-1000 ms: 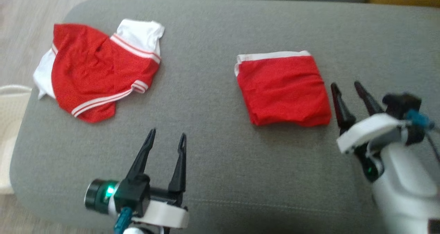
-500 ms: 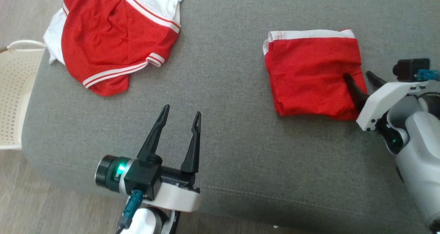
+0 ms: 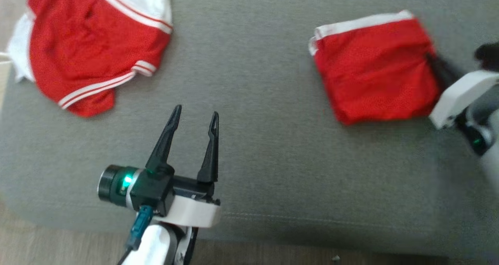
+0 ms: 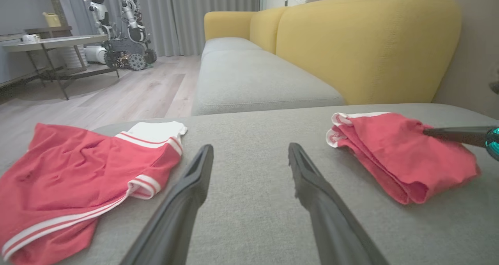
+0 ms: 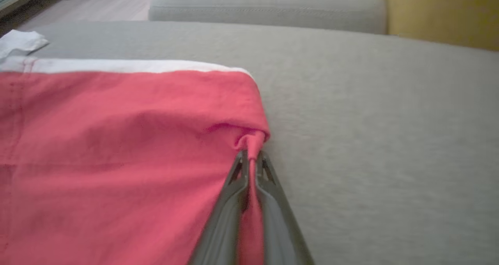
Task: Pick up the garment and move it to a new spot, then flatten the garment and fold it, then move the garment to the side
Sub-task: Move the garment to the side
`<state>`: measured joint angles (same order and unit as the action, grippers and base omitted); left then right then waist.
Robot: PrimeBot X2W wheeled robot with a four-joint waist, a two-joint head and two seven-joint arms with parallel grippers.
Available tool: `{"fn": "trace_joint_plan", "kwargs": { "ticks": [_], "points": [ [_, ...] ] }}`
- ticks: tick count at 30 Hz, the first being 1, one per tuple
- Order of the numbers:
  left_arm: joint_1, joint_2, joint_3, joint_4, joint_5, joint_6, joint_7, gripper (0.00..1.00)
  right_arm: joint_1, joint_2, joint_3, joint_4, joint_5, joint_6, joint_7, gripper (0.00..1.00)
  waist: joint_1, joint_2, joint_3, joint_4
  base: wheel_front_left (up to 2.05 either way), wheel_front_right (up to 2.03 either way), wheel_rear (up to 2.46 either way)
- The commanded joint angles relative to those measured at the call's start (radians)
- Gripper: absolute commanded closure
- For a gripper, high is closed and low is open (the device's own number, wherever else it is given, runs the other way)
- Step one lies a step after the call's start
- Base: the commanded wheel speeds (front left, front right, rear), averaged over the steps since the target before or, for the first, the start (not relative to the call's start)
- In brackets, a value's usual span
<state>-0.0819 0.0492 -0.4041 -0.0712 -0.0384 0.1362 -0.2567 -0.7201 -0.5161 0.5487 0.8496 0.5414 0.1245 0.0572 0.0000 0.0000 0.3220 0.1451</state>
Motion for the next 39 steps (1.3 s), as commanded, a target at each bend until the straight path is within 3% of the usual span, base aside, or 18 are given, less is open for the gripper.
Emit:
{"fn": "trace_joint_plan", "kwargs": {
  "ticks": [1, 7, 13, 25, 39],
  "points": [
    [-0.042, 0.002, 0.039, -0.041, 0.009, -0.003, -0.005, 0.00, -0.034, -0.049, -0.007, -0.047, -0.021, 0.006, -0.023, 1.00, 0.0000, 0.0000, 0.035, -0.056, 0.00, 0.00, 0.00],
    [-0.079, 0.010, 0.051, -0.049, 0.022, -0.022, -0.005, 0.00, -0.059, -0.123, -0.064, -0.118, -0.081, 0.006, -0.037, 1.00, 0.0000, 0.0000, 0.087, -0.140, 0.00, 0.00, 0.00],
    [-0.105, 0.016, 0.056, -0.069, 0.031, -0.029, -0.005, 0.00, -0.034, -0.132, -0.167, -0.195, -0.109, 0.006, -0.013, 1.00, 0.0000, 0.0000, 0.127, -0.197, 0.00, 0.00, 0.00],
    [-0.132, 0.031, 0.059, -0.077, 0.032, -0.040, -0.005, 0.00, 0.042, -0.076, -0.372, -0.363, -0.271, 0.006, 0.062, 1.00, 0.0000, 0.0000, 0.188, -0.253, 0.00, 0.00, 0.00],
    [-0.169, 0.023, 0.051, -0.076, 0.021, -0.053, -0.005, 0.00, 0.156, 0.018, -0.652, -0.596, -0.537, 0.006, 0.163, 1.00, 0.0000, 0.0000, 0.254, -0.252, 0.00, 0.00, 0.00]
  ]
}}
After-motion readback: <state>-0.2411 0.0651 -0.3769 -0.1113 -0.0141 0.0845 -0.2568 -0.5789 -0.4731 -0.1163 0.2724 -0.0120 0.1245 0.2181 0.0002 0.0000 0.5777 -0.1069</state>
